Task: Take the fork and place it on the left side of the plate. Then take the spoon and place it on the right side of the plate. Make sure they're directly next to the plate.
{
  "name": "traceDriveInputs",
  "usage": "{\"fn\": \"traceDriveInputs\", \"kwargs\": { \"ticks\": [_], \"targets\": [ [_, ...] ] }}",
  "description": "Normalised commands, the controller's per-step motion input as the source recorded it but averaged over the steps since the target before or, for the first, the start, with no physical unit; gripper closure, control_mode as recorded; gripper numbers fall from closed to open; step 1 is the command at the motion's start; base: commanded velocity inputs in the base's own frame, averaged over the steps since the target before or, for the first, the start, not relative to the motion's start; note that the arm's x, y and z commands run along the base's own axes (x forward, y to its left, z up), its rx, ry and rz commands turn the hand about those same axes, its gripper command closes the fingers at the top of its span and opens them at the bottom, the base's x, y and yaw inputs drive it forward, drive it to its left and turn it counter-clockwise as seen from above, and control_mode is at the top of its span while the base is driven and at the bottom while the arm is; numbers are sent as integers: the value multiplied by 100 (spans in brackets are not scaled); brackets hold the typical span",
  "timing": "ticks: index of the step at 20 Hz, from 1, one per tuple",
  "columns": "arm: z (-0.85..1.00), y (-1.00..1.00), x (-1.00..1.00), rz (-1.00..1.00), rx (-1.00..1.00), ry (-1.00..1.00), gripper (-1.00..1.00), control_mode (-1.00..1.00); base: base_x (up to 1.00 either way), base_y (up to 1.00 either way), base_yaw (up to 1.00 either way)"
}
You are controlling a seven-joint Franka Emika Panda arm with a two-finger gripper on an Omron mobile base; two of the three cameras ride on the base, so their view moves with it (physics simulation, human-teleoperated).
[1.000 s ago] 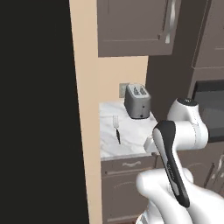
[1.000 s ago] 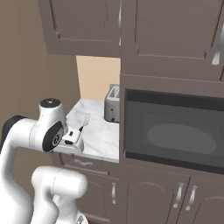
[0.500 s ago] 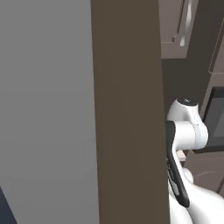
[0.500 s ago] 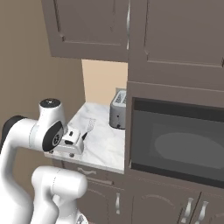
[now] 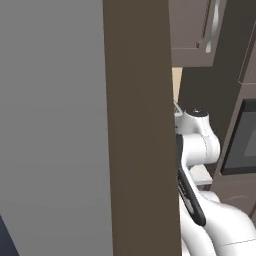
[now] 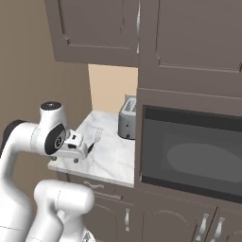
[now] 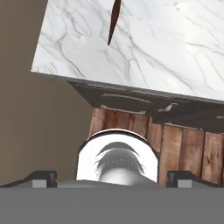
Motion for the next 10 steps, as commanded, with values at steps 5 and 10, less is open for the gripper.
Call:
{"fn": "traceDriveInputs", "kwargs": {
  "ticks": [5,10],
  "targets": [
    [0,20,59,0,-3,0,-100,-100,0,0,0],
    [-9,4,57,0,0,-1,-100,-100,0,0,0]
  ]
}}
